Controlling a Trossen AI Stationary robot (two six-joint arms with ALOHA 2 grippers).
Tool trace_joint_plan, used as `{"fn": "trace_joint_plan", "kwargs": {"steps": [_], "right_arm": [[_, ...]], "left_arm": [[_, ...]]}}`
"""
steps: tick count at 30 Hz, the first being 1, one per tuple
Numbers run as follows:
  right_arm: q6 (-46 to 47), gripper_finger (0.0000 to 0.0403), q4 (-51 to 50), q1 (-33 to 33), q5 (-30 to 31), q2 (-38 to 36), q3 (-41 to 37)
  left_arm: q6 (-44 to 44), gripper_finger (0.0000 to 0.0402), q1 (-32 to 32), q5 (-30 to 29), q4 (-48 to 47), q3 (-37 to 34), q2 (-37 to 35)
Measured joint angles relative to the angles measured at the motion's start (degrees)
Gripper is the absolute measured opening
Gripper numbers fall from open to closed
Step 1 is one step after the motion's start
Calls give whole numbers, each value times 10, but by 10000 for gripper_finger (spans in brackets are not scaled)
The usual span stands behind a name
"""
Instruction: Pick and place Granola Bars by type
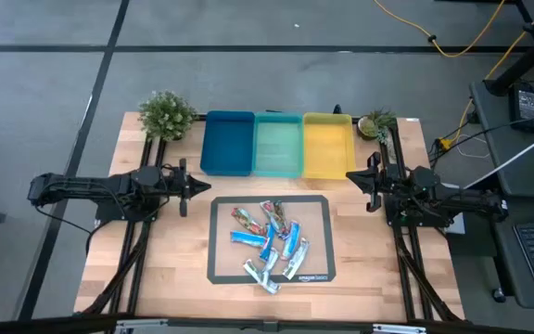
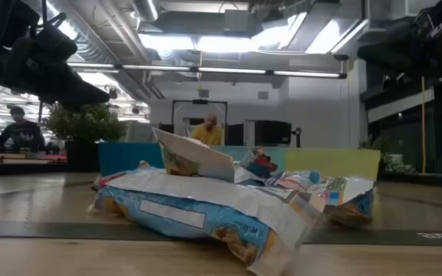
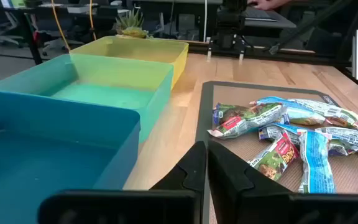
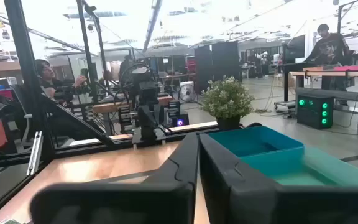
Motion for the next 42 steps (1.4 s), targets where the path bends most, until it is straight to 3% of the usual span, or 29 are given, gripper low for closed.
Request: {"fn": "trace_joint_plan", "kwargs": {"steps": [42], "right_arm": [[0,19,0,0,0,0,0]], "left_arm": [[0,11,0,0,0,0,0]]}}
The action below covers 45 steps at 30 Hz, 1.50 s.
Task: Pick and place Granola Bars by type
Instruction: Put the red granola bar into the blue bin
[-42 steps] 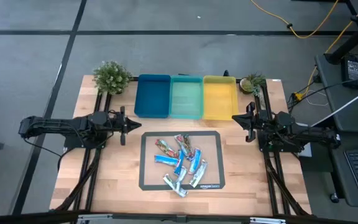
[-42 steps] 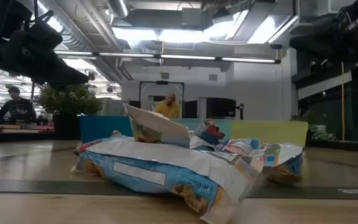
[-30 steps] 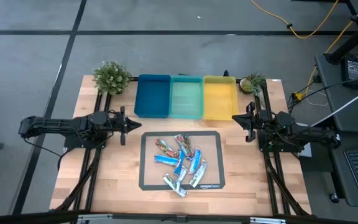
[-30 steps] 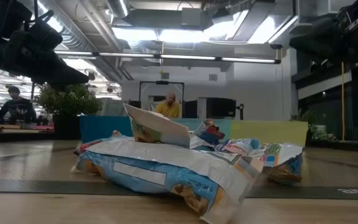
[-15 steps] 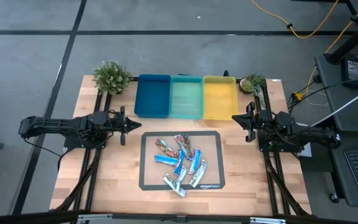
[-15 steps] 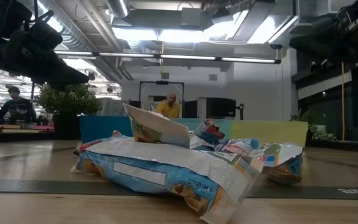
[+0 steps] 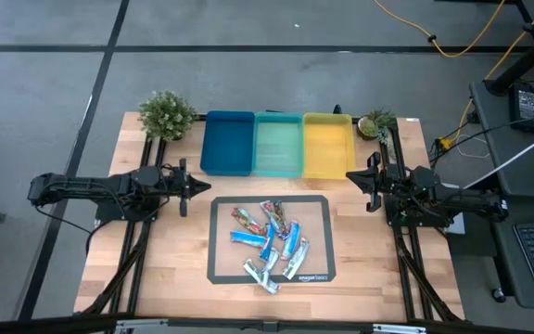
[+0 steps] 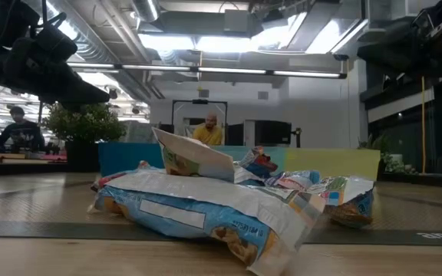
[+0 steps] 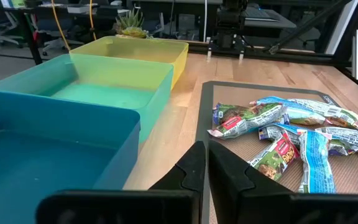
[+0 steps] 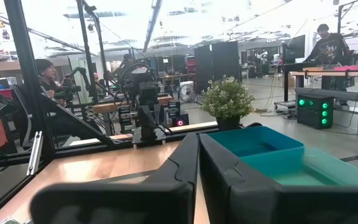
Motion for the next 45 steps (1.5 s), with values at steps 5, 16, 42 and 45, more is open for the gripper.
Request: {"fn": "trace_joint_plan", "kwargs": {"steps": [5,16,42,45], "right_arm": [[0,19,0,0,0,0,0],[0,19,0,0,0,0,0],[89,19,103,0,11,0,0],[95,19,151,0,33,0,0]], "left_arm": [[0,8,0,0,0,0,0],[0,10,0,0,0,0,0],[0,6,0,-60,94,0,0],[-16,6,0,-61,168,0,0]]}}
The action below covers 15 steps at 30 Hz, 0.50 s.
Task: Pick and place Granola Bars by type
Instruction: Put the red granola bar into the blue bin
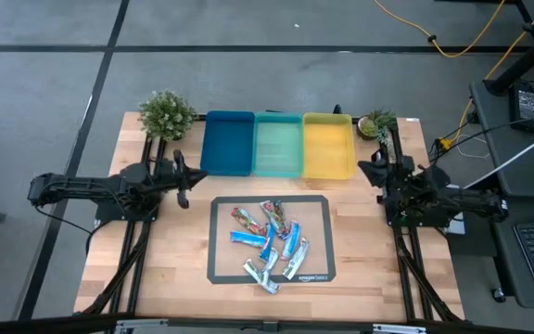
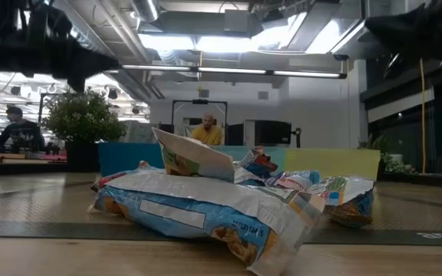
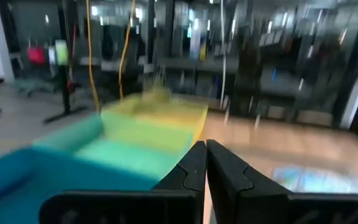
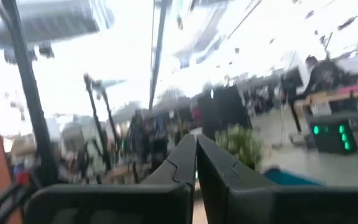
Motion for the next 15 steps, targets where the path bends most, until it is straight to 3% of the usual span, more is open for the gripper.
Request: {"fn": "trace_joint_plan", "kwargs": {"steps": [3,8,15], "right_arm": [[22,19,35,0,3,0,0],[40,19,51,0,10,0,4],[11,19,-122,0,-4,2,95]], "left_arm": [[-62,6,0,-14,52,2,0],[-154,4,0,-46,43,25,2],[-171,4,0,-56,43,89,44]]}}
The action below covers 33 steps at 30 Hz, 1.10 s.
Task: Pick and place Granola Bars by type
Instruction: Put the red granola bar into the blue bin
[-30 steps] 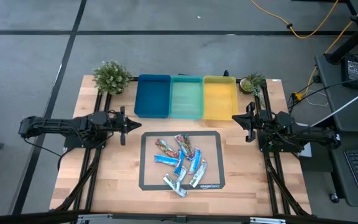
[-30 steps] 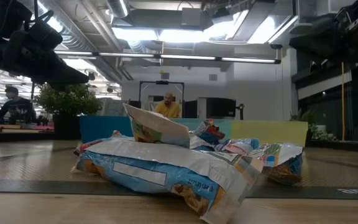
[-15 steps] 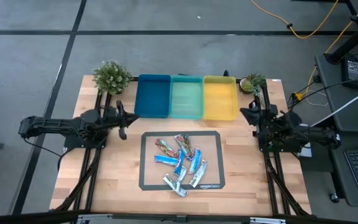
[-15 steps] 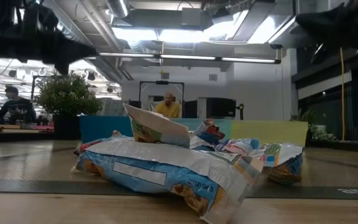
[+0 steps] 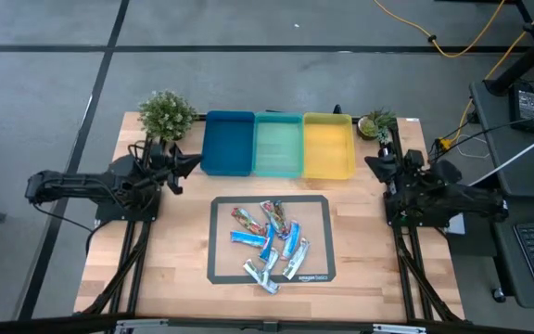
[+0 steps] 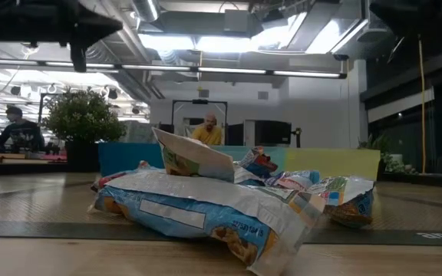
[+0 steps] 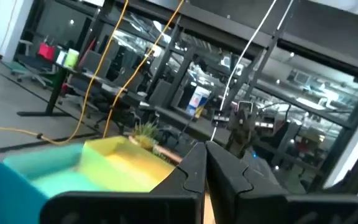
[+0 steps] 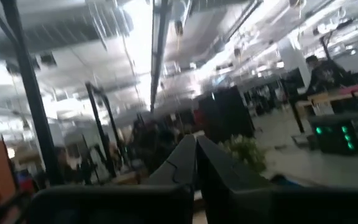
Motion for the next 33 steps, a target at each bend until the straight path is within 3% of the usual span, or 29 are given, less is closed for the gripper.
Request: {"fn": "trace_joint_plan", "kwargs": {"steps": [7,12,17,22,26,33], "right_arm": [[-17,19,-242,0,-2,46,156],[-47,22,-304,0,-11,108,242],[-61,56,-340,0,-15,174,304],[-61,112,-374,0,-21,225,335],[-61,153,-378,0,-31,247,338],[-58,195,-379,0,-31,265,338]], "left_arm": [[-25,4,0,57,0,109,119],[13,6,-2,165,-37,236,252],[114,6,-29,258,-169,377,383],[132,12,-36,248,-405,491,474],[168,44,-37,253,-530,537,517],[191,147,-37,252,-570,539,567]]}}
